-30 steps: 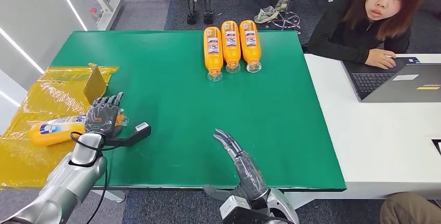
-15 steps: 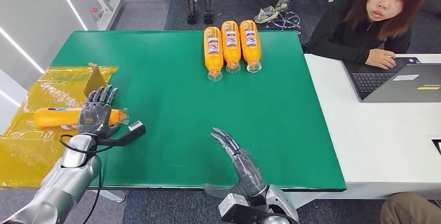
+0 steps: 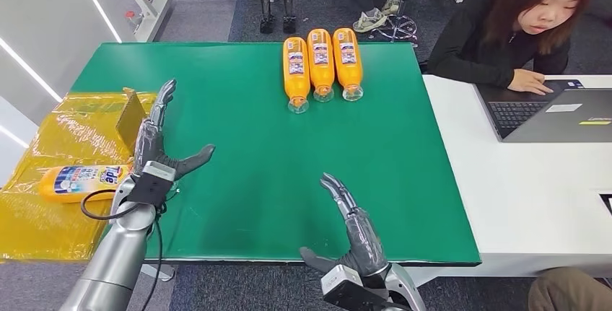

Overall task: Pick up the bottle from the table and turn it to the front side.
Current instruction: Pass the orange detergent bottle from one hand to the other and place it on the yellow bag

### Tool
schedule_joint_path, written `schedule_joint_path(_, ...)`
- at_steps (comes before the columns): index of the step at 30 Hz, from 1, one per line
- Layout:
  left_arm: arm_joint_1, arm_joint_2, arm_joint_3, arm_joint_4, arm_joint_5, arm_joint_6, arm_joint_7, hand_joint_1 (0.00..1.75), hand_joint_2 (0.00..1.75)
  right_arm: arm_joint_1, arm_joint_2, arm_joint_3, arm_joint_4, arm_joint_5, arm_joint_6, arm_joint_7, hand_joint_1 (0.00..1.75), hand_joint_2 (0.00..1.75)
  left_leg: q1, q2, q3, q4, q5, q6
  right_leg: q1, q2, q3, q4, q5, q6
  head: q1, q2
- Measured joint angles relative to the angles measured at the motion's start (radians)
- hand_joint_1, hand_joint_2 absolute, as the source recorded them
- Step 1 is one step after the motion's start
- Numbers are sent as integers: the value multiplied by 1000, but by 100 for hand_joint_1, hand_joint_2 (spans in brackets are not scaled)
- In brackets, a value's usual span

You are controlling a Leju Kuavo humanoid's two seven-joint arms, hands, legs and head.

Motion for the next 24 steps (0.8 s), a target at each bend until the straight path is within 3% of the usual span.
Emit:
schedule_joint_path(4, 54, -31, -25, -168, 257, -221, 7, 0, 175, 31, -10, -31, -28, -2, -32, -10, 0, 175, 0, 0, 0, 0, 0, 0, 0, 0, 0, 0, 0, 0, 0, 0)
schedule_joint_path(7, 90, -60, -56, -240, 362, -325, 20, 0, 175, 48, -13, -63, -59, -4, -48, -13, 0, 175, 0, 0, 0, 0, 0, 0, 0, 0, 0, 0, 0, 0, 0, 0)
schedule_joint_path(15, 172, -113, -171, -301, 452, -392, 9, 0, 175, 109, -21, -201, -189, -45, -59, -54, 0, 175, 0, 0, 0, 0, 0, 1, 0, 0, 0, -1, 0, 0, 0, 0)
schedule_joint_path(24, 256, -153, -197, -302, 553, -447, 13, 0, 175, 180, -23, -378, -325, -142, -57, -137, 0, 175, 0, 0, 0, 0, -1, 1, 0, 0, 0, -1, 0, 0, 0, 0)
